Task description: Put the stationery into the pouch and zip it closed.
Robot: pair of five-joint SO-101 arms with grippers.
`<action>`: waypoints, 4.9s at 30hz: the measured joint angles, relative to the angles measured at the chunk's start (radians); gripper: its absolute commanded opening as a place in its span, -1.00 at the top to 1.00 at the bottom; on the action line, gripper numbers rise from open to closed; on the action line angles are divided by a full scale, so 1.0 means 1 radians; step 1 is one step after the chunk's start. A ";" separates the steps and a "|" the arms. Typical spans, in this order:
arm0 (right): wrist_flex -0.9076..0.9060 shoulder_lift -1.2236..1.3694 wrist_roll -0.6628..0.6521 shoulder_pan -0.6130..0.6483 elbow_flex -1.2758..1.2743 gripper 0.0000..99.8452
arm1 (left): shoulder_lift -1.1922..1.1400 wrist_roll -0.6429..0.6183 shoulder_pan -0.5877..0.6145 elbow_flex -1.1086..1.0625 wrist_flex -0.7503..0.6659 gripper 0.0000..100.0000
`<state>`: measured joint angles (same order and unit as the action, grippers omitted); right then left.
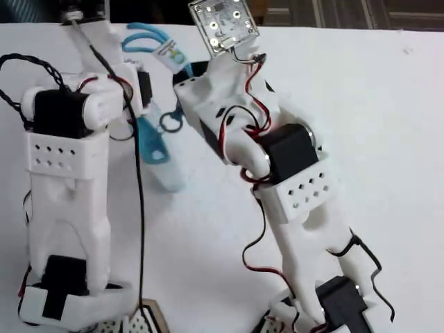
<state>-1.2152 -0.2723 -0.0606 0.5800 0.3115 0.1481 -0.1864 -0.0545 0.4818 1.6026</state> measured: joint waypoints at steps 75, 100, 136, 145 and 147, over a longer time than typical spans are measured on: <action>-0.095 -1.066 -0.341 -0.436 -1.304 0.28 | -0.155 -0.049 -0.041 -0.034 0.046 0.95; 1.063 -1.155 0.089 0.206 -1.976 0.28 | -0.155 -0.049 -0.040 -0.034 0.046 0.95; 1.432 -0.548 0.089 0.167 -1.711 0.28 | -0.155 -0.049 -0.040 -0.040 0.035 0.95; 1.539 -0.485 0.089 0.170 -1.706 0.28 | -0.155 -0.049 -0.040 -0.040 0.035 0.95; 1.570 -0.442 0.089 0.170 -1.677 0.28 | -0.155 -0.049 -0.040 -0.040 0.035 0.95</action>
<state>0.3544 -0.7142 0.0284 0.7503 -1.3656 -0.0069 -0.2355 -0.0944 0.4419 1.6379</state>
